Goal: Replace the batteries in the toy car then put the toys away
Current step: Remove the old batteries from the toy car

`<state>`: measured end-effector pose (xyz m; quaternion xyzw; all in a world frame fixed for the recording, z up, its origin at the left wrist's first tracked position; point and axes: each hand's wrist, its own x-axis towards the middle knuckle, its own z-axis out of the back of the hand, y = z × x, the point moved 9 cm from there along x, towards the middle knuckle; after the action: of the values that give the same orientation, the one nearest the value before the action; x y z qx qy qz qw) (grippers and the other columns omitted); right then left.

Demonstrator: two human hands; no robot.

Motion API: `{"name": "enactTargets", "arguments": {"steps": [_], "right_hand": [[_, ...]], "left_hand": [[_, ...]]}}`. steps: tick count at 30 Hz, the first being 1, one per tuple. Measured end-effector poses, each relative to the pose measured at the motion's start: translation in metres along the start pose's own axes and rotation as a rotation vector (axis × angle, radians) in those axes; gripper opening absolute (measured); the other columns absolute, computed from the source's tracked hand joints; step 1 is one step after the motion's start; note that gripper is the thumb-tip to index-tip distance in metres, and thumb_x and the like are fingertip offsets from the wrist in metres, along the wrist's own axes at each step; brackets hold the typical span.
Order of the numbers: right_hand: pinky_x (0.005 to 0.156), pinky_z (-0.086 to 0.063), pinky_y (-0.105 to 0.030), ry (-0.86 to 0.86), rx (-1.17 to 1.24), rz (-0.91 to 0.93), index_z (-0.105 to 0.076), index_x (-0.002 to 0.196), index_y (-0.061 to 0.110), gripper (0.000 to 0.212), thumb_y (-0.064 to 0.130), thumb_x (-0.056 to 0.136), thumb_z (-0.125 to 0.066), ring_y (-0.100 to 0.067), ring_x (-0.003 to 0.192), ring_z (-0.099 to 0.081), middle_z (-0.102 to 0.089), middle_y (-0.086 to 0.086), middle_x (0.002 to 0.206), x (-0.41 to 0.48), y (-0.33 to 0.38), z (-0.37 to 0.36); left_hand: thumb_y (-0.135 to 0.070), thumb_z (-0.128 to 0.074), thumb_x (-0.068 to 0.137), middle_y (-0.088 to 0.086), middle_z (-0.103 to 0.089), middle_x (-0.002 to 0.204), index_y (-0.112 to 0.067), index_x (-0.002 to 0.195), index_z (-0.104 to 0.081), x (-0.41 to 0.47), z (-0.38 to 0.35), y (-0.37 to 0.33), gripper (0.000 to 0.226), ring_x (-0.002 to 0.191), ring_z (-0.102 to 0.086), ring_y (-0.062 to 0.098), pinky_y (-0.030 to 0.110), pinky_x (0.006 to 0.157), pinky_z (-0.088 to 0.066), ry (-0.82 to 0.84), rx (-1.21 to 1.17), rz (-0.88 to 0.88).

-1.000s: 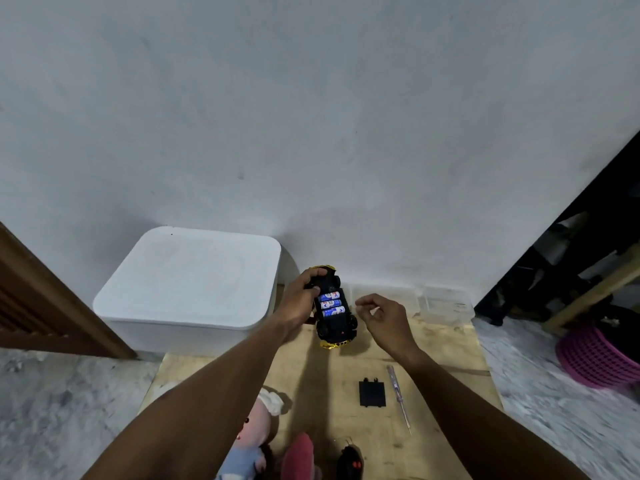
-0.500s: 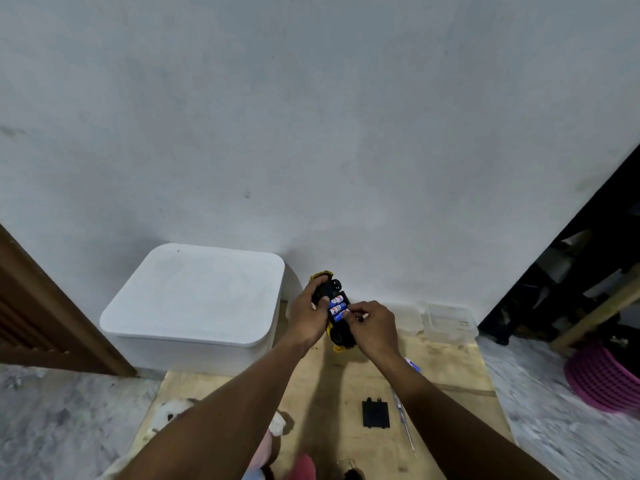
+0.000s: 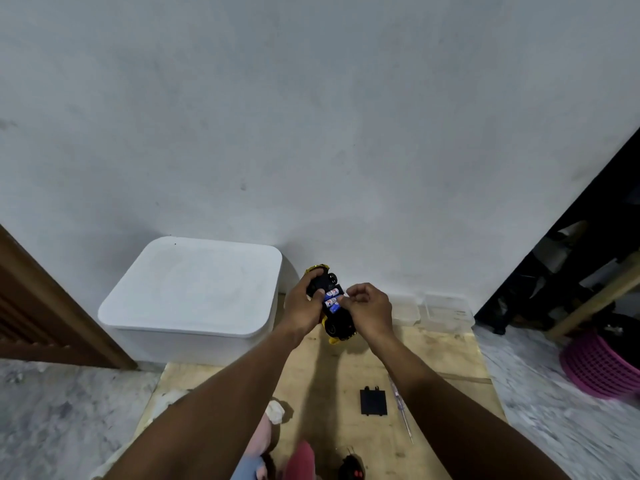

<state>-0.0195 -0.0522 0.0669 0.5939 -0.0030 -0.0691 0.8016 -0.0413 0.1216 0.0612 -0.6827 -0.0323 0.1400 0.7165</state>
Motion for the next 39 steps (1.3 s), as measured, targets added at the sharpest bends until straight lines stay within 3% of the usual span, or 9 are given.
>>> {"name": "enactTargets", "arguments": {"steps": [5, 9, 14, 17, 20, 24, 31, 35, 39], "right_hand": [[0.069, -0.063, -0.043, -0.084, 0.300, -0.099, -0.066, 0.086, 0.014, 0.013, 0.002, 0.082, -0.068, -0.027, 0.069, -0.068, -0.065, -0.010, 0.084, 0.006, -0.010, 0.023], [0.068, -0.063, -0.043, -0.069, 0.232, -0.232, -0.070, 0.094, 0.017, 0.017, 0.003, 0.085, -0.067, -0.031, 0.082, -0.069, -0.068, -0.017, 0.096, 0.011, -0.048, 0.031], [0.075, -0.063, -0.045, 0.094, -0.198, -0.314, -0.075, 0.099, 0.018, 0.021, 0.005, 0.083, -0.072, -0.023, 0.086, -0.069, -0.069, -0.003, 0.101, 0.000, -0.104, 0.029], [0.069, -0.063, -0.042, 0.179, -0.390, -0.322, -0.075, 0.101, 0.012, 0.022, 0.004, 0.081, -0.074, -0.021, 0.076, -0.071, -0.072, -0.005, 0.097, -0.011, -0.132, 0.024], [0.055, -0.057, -0.018, 0.229, -0.499, -0.347, -0.073, 0.102, 0.009, 0.024, 0.003, 0.079, -0.076, -0.011, 0.063, -0.066, -0.071, -0.006, 0.096, -0.018, -0.151, 0.020], [0.057, -0.062, -0.036, 0.280, -0.488, -0.407, -0.071, 0.102, 0.007, 0.027, -0.001, 0.077, -0.076, -0.023, 0.068, -0.070, -0.070, -0.015, 0.099, -0.028, -0.165, 0.009], [0.065, -0.062, -0.040, 0.275, -0.535, -0.323, -0.075, 0.098, 0.012, 0.027, 0.007, 0.072, -0.077, -0.028, 0.077, -0.070, -0.071, -0.012, 0.096, -0.026, -0.173, -0.004], [0.065, -0.046, -0.024, 0.243, -0.466, -0.259, -0.073, 0.094, 0.011, 0.014, 0.013, 0.088, -0.060, -0.019, 0.080, -0.063, -0.068, -0.003, 0.083, -0.027, -0.153, -0.005], [0.068, -0.044, -0.035, 0.193, -0.278, -0.312, -0.070, 0.088, 0.007, 0.028, 0.011, 0.095, -0.043, -0.020, 0.073, -0.055, -0.065, -0.008, 0.081, -0.015, -0.140, -0.008]], "left_hand": [[-0.001, -0.047, 0.095, -0.004, -0.063, 0.118, -0.050, 0.103, -0.061, 0.000, -0.002, 0.000, 0.051, 0.091, -0.059, 0.019, 0.033, 0.068, -0.057, 0.005, 0.020, 0.013], [0.002, -0.043, 0.097, 0.003, -0.060, 0.116, -0.036, 0.117, -0.059, 0.001, 0.001, 0.011, 0.046, 0.076, -0.055, 0.016, 0.019, 0.047, -0.047, 0.015, 0.022, 0.065], [0.001, -0.047, 0.095, 0.002, -0.061, 0.124, -0.042, 0.112, -0.061, 0.003, 0.007, 0.021, 0.049, 0.095, -0.060, 0.021, 0.040, 0.083, -0.053, -0.003, 0.043, 0.066], [-0.001, -0.048, 0.095, -0.002, -0.061, 0.120, -0.051, 0.103, -0.061, 0.002, 0.008, 0.023, 0.052, 0.096, -0.061, 0.020, 0.044, 0.087, -0.054, -0.006, 0.056, 0.080], [-0.005, -0.049, 0.095, -0.004, -0.060, 0.122, -0.058, 0.099, -0.061, -0.002, 0.008, 0.028, 0.054, 0.098, -0.061, 0.019, 0.039, 0.081, -0.055, 0.006, 0.075, 0.095], [-0.004, -0.048, 0.096, -0.001, -0.062, 0.120, -0.050, 0.109, -0.061, -0.007, 0.008, 0.038, 0.049, 0.095, -0.061, 0.018, 0.030, 0.070, -0.051, 0.018, 0.074, 0.128], [0.002, -0.045, 0.099, 0.005, -0.058, 0.121, -0.027, 0.129, -0.059, -0.013, 0.007, 0.049, 0.044, 0.100, -0.059, 0.021, 0.028, 0.069, -0.054, 0.054, 0.045, 0.185], [0.002, -0.044, 0.100, 0.005, -0.057, 0.121, -0.027, 0.130, -0.058, -0.012, 0.007, 0.048, 0.044, 0.096, -0.059, 0.019, 0.030, 0.067, -0.056, 0.065, 0.036, 0.196], [0.000, -0.044, 0.101, 0.003, -0.057, 0.121, -0.027, 0.131, -0.059, -0.012, 0.005, 0.048, 0.044, 0.094, -0.060, 0.017, 0.039, 0.075, -0.058, 0.071, 0.037, 0.213]]}}
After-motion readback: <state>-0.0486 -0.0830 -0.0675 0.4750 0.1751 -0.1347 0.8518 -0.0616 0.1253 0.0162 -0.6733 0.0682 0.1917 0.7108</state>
